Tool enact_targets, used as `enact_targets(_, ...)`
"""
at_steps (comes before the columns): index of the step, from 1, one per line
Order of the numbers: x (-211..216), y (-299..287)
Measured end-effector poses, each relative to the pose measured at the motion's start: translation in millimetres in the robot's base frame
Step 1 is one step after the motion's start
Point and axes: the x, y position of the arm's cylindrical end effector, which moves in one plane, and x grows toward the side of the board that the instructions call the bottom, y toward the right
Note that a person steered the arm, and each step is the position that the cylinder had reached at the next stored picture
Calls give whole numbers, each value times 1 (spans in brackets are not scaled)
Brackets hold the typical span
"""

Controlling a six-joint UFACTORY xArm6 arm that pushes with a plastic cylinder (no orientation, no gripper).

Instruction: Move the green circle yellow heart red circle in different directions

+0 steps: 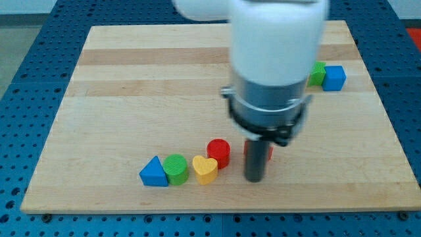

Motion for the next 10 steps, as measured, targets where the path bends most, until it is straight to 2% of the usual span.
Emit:
enact_targets(2, 1, 12)
enact_targets(3, -17, 31)
enact_targets(4, -80, 43)
enact_targets(5, -121, 8)
enact_targets(6, -126, -45)
enact_targets(7, -114, -109)
enact_targets(8, -76, -144)
enact_targets(9, -38, -140)
enact_targets(10, -34, -132)
